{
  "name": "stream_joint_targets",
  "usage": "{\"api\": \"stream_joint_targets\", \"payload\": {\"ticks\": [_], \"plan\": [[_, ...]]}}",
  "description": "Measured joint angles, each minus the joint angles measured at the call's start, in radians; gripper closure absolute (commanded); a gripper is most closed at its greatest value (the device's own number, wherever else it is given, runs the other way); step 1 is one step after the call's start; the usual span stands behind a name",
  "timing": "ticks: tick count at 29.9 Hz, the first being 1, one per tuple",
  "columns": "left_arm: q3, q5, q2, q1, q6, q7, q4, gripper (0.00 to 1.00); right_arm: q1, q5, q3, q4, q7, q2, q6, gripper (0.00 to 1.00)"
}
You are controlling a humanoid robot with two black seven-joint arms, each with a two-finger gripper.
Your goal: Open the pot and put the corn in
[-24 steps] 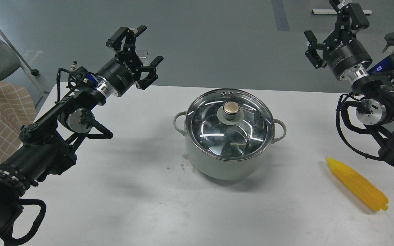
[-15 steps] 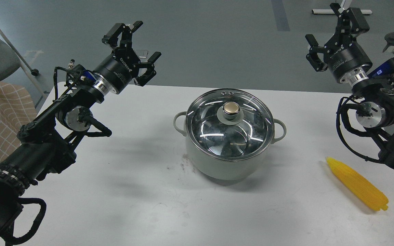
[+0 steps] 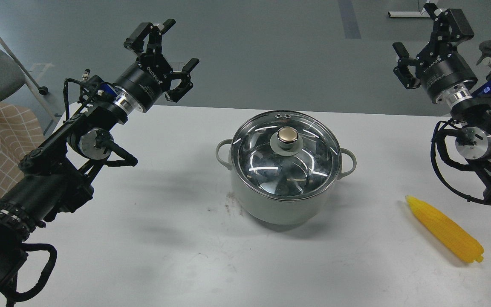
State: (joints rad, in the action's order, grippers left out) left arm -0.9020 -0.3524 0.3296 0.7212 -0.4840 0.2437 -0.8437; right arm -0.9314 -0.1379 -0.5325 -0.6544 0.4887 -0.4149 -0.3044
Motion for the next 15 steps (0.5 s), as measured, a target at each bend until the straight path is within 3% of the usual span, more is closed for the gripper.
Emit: {"api": "stream_joint_targets", "payload": {"ticks": [15], "plan": [[-0.086, 0.006, 0.008, -0.011, 0.026, -0.001, 0.01, 0.02, -0.004, -0.046, 0.013, 0.023, 0.0, -0.018, 0.002, 0.0]]}}
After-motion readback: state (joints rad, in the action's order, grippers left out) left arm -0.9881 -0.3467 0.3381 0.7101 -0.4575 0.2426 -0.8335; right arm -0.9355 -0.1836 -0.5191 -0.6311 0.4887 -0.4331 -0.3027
